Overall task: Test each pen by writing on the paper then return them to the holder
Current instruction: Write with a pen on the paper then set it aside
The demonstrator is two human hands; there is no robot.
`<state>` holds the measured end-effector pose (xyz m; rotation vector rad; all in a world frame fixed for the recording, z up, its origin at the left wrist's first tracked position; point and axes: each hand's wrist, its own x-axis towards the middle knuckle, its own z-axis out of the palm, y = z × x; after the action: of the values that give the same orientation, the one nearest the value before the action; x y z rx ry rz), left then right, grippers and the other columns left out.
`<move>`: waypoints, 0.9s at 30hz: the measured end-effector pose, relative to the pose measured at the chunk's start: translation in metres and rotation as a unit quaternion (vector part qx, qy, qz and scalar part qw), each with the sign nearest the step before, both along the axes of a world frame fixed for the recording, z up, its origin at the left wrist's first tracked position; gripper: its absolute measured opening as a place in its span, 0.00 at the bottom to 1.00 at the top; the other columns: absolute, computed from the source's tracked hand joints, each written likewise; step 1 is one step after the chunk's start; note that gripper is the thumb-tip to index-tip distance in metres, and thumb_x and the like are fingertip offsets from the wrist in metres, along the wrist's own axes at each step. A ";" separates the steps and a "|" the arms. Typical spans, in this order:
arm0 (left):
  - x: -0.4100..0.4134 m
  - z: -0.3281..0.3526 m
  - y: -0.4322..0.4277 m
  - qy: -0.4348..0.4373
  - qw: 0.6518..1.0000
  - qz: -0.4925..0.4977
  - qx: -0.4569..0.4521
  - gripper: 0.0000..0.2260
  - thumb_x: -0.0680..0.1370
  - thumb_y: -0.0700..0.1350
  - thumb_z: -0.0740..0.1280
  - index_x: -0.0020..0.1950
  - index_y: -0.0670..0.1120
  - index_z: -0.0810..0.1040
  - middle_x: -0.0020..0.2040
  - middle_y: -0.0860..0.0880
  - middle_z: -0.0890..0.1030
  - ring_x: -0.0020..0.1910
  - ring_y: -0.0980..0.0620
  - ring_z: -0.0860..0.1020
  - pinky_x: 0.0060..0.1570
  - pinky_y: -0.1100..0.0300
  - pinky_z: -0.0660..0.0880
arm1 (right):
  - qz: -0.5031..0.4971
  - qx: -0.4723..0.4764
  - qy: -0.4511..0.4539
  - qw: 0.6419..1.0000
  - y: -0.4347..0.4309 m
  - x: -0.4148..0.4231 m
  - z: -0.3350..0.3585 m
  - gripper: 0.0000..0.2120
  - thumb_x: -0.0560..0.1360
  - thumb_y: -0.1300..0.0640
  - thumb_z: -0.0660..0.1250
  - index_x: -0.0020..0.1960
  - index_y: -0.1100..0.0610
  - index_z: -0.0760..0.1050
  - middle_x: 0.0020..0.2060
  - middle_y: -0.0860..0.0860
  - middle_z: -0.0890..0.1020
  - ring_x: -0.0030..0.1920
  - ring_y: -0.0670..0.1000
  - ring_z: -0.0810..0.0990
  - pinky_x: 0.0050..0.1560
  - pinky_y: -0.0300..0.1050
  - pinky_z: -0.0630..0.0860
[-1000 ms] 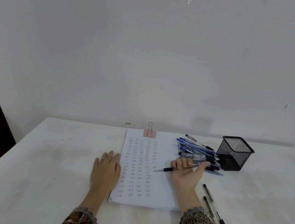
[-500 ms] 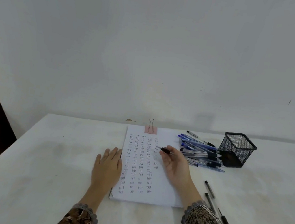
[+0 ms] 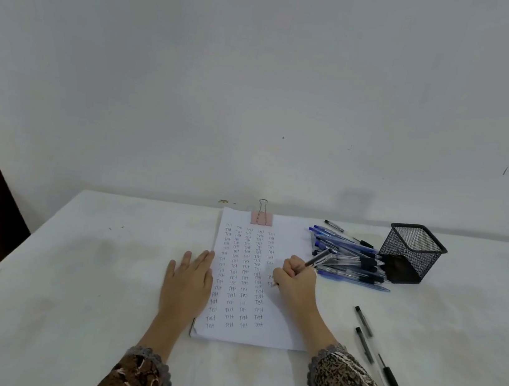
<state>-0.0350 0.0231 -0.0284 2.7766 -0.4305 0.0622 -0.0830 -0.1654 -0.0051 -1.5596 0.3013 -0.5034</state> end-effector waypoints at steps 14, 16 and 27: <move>0.004 -0.005 0.001 -0.019 0.998 -0.046 -0.024 0.25 0.78 0.50 0.40 0.75 0.48 0.55 0.75 0.53 0.59 0.75 0.53 0.54 0.73 0.58 0.49 | 0.015 0.005 0.015 1.000 0.002 0.001 -0.002 0.23 0.66 0.79 0.57 0.28 0.54 0.55 0.29 0.49 0.59 0.26 0.44 0.59 0.30 0.34 0.61; 0.003 -0.006 0.001 -0.022 0.998 -0.049 -0.025 0.28 0.75 0.51 0.39 0.75 0.48 0.56 0.75 0.53 0.59 0.75 0.52 0.55 0.73 0.58 0.50 | 0.016 -0.002 0.014 1.000 0.003 0.001 -0.002 0.23 0.66 0.79 0.57 0.28 0.54 0.55 0.29 0.49 0.59 0.28 0.46 0.59 0.32 0.36 0.59; 0.003 -0.006 0.001 -0.031 0.998 -0.043 -0.037 0.20 0.82 0.45 0.48 0.75 0.49 0.56 0.75 0.54 0.59 0.75 0.54 0.54 0.73 0.59 0.50 | 0.031 -0.046 0.017 0.998 0.003 -0.001 -0.002 0.24 0.64 0.79 0.58 0.26 0.53 0.54 0.26 0.48 0.58 0.25 0.43 0.56 0.27 0.33 0.58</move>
<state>-0.0316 0.0241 -0.0342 2.6859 -0.5513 0.1414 -0.0842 -0.1622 -0.0070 -1.6627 0.2572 -0.4483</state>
